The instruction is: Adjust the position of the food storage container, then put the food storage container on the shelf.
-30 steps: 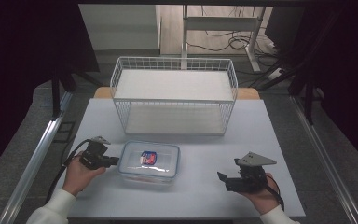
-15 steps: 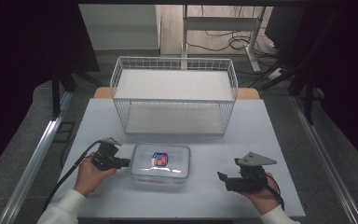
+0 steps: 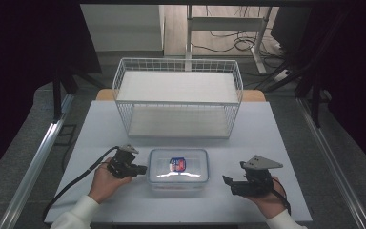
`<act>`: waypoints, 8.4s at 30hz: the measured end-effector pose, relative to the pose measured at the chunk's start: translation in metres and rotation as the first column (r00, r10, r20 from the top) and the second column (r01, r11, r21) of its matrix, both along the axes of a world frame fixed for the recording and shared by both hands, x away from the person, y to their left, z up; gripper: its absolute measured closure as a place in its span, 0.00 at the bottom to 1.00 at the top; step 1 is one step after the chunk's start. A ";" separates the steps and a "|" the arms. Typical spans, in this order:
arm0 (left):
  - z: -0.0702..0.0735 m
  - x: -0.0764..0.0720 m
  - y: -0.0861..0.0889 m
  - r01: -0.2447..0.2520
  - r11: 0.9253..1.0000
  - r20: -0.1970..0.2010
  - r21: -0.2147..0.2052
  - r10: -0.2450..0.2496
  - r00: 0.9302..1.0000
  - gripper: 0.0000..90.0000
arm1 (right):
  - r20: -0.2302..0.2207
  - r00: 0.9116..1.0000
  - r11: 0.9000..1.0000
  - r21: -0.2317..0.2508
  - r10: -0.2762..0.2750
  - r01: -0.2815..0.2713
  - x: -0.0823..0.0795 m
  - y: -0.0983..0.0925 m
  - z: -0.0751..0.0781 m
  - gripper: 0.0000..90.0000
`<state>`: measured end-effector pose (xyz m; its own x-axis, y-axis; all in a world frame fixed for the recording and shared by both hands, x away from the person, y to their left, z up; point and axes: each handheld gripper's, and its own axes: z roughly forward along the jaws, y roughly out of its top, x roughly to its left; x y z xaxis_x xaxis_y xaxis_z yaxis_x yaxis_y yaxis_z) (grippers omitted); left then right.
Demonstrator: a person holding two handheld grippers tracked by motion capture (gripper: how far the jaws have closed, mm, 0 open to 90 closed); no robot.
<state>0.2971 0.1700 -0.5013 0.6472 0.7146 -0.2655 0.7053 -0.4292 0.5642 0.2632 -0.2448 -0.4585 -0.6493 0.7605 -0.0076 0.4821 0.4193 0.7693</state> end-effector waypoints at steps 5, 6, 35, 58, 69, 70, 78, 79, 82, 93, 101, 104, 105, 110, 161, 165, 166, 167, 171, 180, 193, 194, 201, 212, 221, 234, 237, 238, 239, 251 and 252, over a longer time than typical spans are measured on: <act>0.004 -0.002 0.006 -0.019 1.000 0.034 -0.002 0.019 0.999 1.00 | 0.013 1.000 1.000 0.004 -0.005 0.004 0.000 -0.001 0.001 0.21; 0.010 -0.008 0.012 -0.036 0.999 0.065 -0.018 0.037 0.997 1.00 | 0.019 1.000 1.000 0.010 -0.004 0.004 -0.001 -0.001 0.001 0.21; 0.039 -0.054 0.040 -0.121 0.948 0.103 -0.295 0.158 0.982 0.20 | 0.009 0.995 0.983 0.156 0.097 -0.098 0.007 0.005 -0.005 0.19; 0.010 -0.012 0.021 -0.150 0.919 -0.037 -0.366 0.147 0.988 0.18 | -0.039 0.993 0.979 0.175 0.113 -0.104 0.015 0.020 -0.009 0.19; -0.006 0.005 0.015 -0.153 0.908 -0.106 -0.390 0.121 0.987 0.18 | -0.160 0.979 0.963 0.255 0.127 -0.083 0.032 0.025 -0.017 0.17; -0.007 0.006 0.015 -0.154 0.907 -0.112 -0.393 0.118 0.987 0.18 | -0.186 0.974 0.959 0.274 0.129 -0.074 0.035 0.026 -0.019 0.17; -0.019 0.010 0.008 -0.149 0.896 -0.174 -0.419 0.082 0.981 0.14 | -0.240 0.963 0.946 0.320 0.125 -0.044 0.046 0.027 -0.025 0.16; -0.019 0.010 0.008 -0.149 0.896 -0.174 -0.419 0.082 0.981 0.14 | -0.240 0.963 0.946 0.320 0.125 -0.044 0.046 0.027 -0.025 0.16; -0.023 0.012 0.006 -0.150 0.885 -0.201 -0.442 0.065 0.977 0.15 | -0.252 0.959 0.944 0.328 0.132 -0.043 0.047 0.029 -0.027 0.16; -0.025 0.011 0.003 -0.132 0.882 -0.217 -0.452 0.035 0.976 0.21 | -0.367 0.917 0.919 0.394 0.156 0.001 0.066 0.037 -0.038 0.16; -0.022 0.009 0.003 -0.141 0.885 -0.211 -0.445 0.049 0.976 0.25 | -0.424 0.888 0.919 0.394 0.179 0.003 0.069 0.048 -0.045 0.26; -0.022 0.008 0.003 -0.142 0.885 -0.208 -0.443 0.053 0.977 0.26 | -0.437 0.880 0.917 0.400 0.185 0.006 0.070 0.049 -0.047 0.28; -0.022 0.008 0.003 -0.142 0.885 -0.209 -0.443 0.053 0.977 0.26 | -0.437 0.880 0.917 0.400 0.185 0.006 0.070 0.049 -0.047 0.28; -0.021 0.007 0.003 -0.145 0.892 -0.201 -0.428 0.062 0.978 0.29 | -0.454 0.873 0.909 0.415 0.176 0.033 0.071 0.045 -0.046 0.35; 0.017 -0.029 0.008 -0.116 0.895 -0.041 -0.431 0.109 0.993 0.55 | -0.333 0.935 0.900 0.433 0.119 0.040 0.036 0.040 -0.010 0.54; 0.020 -0.027 0.008 -0.113 0.895 -0.035 -0.432 0.109 0.993 0.55 | -0.322 0.939 0.900 0.435 0.118 0.036 0.037 0.040 -0.007 0.54; 0.021 -0.027 0.008 -0.114 0.894 -0.034 -0.433 0.110 0.993 0.55 | -0.317 0.941 0.900 0.434 0.119 0.033 0.037 0.040 -0.007 0.54; 0.022 -0.026 0.008 -0.112 0.894 -0.031 -0.433 0.110 0.993 0.55 | -0.312 0.943 0.900 0.435 0.117 0.032 0.038 0.040 -0.005 0.54; 0.025 -0.025 0.009 -0.113 0.893 -0.024 -0.436 0.114 0.993 0.55 | -0.304 0.945 0.899 0.436 0.118 0.028 0.039 0.040 -0.003 0.54; 0.031 -0.020 0.011 -0.116 0.891 -0.007 -0.438 0.125 0.992 0.55 | -0.275 0.954 0.899 0.438 0.122 0.011 0.043 0.043 0.002 0.54; 0.030 0.024 0.012 -0.123 0.889 -0.008 -0.442 0.134 0.991 0.55 | -0.249 0.960 0.902 0.431 0.126 -0.007 0.085 0.045 0.003 0.54; 0.030 0.027 0.012 -0.121 0.890 -0.007 -0.440 0.131 0.991 0.55 | -0.250 0.960 0.903 0.430 0.125 -0.006 0.088 0.045 0.003 0.54; 0.028 0.057 0.016 -0.130 0.893 -0.012 -0.431 0.138 0.990 0.55 | -0.259 0.957 0.897 0.443 0.128 0.000 0.117 0.048 -0.003 0.54; 0.021 0.086 0.025 -0.133 0.890 -0.024 -0.437 0.137 0.990 0.55 | -0.273 0.954 0.900 0.435 0.121 0.010 0.150 0.058 -0.008 0.53; 0.010 0.103 0.025 -0.143 0.880 -0.038 -0.453 0.142 0.989 0.55 | -0.276 0.955 0.901 0.433 0.107 0.024 0.165 0.059 -0.013 0.53; 0.000 0.109 0.027 -0.167 0.881 -0.073 -0.443 0.151 0.986 0.54 | -0.291 0.953 0.899 0.434 0.083 0.054 0.172 0.063 -0.025 0.52; -0.001 0.110 0.027 -0.173 0.879 -0.074 -0.445 0.156 0.985 0.54 | -0.285 0.956 0.899 0.433 0.070 0.063 0.172 0.064 -0.026 0.51; -0.001 0.111 0.027 -0.176 0.877 -0.074 -0.447 0.160 0.984 0.54 | -0.280 0.958 0.900 0.430 0.064 0.065 0.172 0.065 -0.026 0.50; -0.002 0.111 0.026 -0.180 0.875 -0.074 -0.450 0.165 0.984 0.54 | -0.275 0.959 0.902 0.426 0.060 0.066 0.171 0.066 -0.026 0.50; -0.008 0.117 0.026 -0.231 0.859 -0.077 -0.458 0.221 0.972 0.51 | -0.278 0.960 0.887 0.437 -0.023 0.148 0.173 0.072 -0.032 0.46; -0.008 0.118 0.026 -0.232 0.860 -0.074 -0.454 0.223 0.972 0.51 | -0.278 0.960 0.888 0.433 -0.030 0.153 0.173 0.072 -0.033 0.45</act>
